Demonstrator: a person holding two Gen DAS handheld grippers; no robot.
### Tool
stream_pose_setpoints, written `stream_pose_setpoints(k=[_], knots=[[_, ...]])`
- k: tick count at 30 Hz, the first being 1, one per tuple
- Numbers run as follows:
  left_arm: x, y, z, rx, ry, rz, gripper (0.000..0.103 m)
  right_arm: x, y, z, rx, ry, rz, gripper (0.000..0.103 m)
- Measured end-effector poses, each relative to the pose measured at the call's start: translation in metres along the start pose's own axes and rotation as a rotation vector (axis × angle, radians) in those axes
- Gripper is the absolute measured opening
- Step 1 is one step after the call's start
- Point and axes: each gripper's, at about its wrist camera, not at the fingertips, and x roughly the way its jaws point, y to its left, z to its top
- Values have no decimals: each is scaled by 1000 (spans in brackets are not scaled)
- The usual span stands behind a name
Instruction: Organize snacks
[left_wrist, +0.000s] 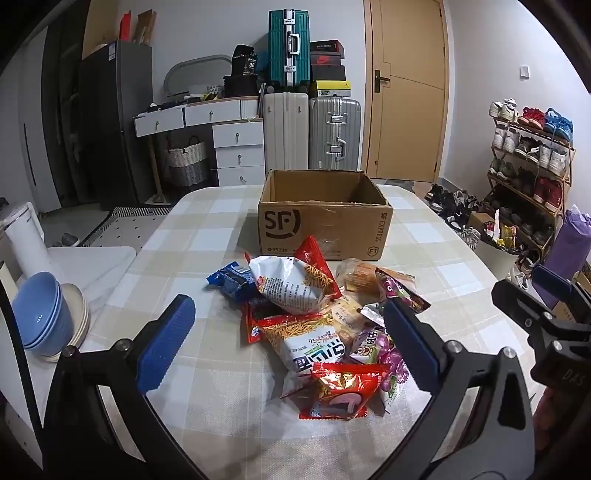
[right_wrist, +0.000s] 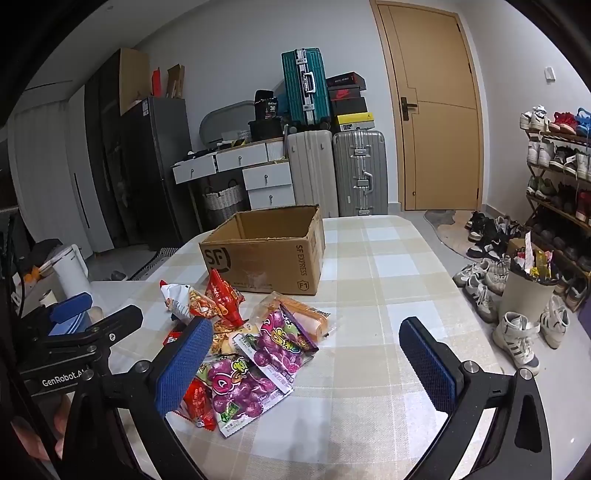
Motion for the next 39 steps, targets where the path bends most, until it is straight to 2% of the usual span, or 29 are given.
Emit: stream_pose_setpoints(k=[32,34,39], knots=[[1,-1,-3,-8,3,-2,102,0,0,-1,5,8,1,103],[22,0,-7,-11,7,-3,102,0,1,-2,6,9,2,103],[14,1,-9,-18,1,-6,102,1,1,-4,6,13,4,103]])
